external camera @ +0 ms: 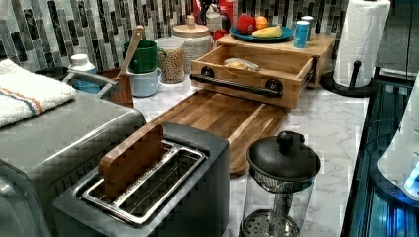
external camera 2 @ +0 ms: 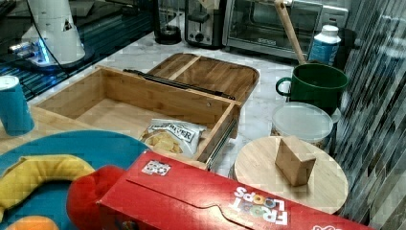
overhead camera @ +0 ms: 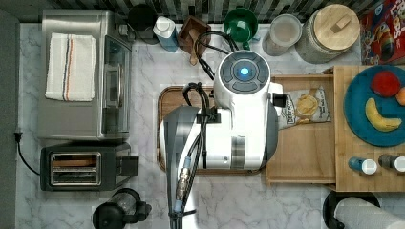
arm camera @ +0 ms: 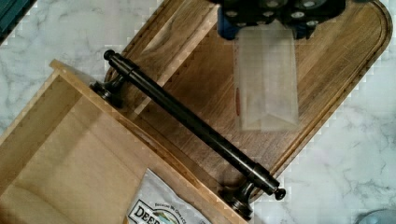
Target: Place the butter on the board.
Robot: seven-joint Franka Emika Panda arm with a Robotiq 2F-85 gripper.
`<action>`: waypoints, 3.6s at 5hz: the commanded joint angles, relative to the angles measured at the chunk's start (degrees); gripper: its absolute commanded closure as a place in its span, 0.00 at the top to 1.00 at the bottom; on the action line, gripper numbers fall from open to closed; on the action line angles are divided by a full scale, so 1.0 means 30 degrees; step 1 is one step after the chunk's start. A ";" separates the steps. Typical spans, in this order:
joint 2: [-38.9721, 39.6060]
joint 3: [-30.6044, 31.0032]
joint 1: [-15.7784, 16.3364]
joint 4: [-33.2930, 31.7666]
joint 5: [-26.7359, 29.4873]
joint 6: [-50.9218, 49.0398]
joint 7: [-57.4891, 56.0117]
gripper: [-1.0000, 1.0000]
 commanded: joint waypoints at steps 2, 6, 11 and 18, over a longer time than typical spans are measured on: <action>-0.1370 0.0651 0.0345 -0.2524 -0.0130 0.2610 0.3364 0.00; -0.1520 0.3903 0.0364 -0.5905 -0.0450 0.6249 1.4517 0.00; -0.0406 0.4583 0.0883 -0.7382 0.1900 0.9149 2.0766 0.00; 0.1296 0.5460 0.1260 -0.9698 0.2198 1.0307 2.1364 0.00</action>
